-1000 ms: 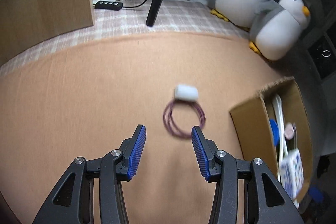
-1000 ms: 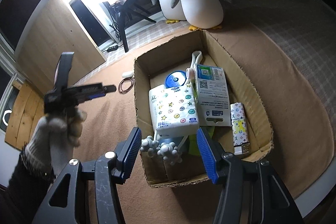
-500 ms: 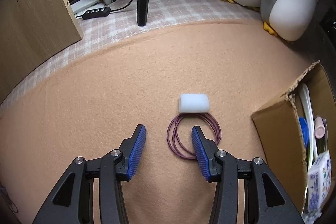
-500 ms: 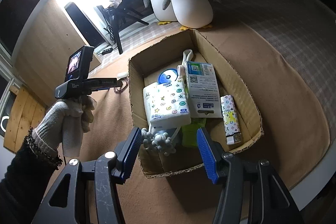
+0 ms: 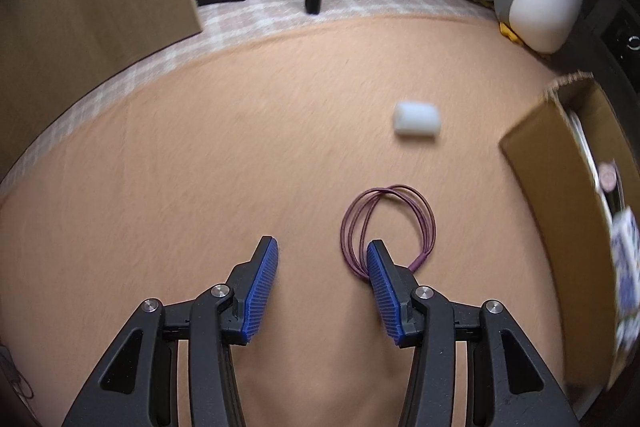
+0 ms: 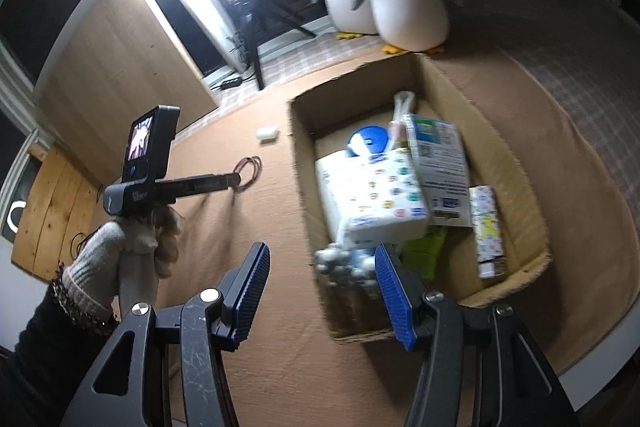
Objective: Organize objects
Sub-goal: 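Move the left tool toward the purple cable with white plug, then close the right tool on the white plug while the left tool lowers over the purple cable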
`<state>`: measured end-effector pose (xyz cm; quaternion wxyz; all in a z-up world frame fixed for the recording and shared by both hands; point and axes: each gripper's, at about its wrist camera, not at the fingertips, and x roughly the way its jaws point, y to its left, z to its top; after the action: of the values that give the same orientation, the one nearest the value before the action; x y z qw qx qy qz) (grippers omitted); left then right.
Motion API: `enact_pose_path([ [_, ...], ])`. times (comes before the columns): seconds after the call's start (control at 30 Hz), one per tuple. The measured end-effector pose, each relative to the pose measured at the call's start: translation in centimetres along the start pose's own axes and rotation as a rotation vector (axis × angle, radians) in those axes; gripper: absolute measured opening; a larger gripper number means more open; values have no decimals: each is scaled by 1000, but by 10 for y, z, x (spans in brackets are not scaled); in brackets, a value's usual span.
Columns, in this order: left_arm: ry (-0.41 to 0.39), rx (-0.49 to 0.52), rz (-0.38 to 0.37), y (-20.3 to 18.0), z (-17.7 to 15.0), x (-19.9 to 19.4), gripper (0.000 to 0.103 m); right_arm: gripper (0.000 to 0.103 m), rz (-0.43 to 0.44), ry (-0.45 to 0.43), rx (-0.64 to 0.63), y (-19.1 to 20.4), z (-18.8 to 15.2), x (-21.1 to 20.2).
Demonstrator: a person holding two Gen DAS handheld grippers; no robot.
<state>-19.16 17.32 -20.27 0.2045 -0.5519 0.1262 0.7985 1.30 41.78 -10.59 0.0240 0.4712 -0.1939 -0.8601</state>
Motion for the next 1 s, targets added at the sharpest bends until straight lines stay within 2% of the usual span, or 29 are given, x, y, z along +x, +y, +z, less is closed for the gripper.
enact_pose_path([
  [0.3,-12,-18,-4,44,-69,-31,51,51,42,35,-132,53,25,25],
  [0.57,-22,-95,16,86,-119,-54,51,51,87,119,-197,96,74,86],
  [0.73,-22,-118,0,94,-129,-58,50,51,100,193,-138,104,113,137],
  [0.9,-32,-154,-18,96,-133,-62,50,49,22,229,-146,115,142,184],
  [1.0,-35,-161,-25,94,-134,-65,50,42,-17,266,-134,113,151,210],
])
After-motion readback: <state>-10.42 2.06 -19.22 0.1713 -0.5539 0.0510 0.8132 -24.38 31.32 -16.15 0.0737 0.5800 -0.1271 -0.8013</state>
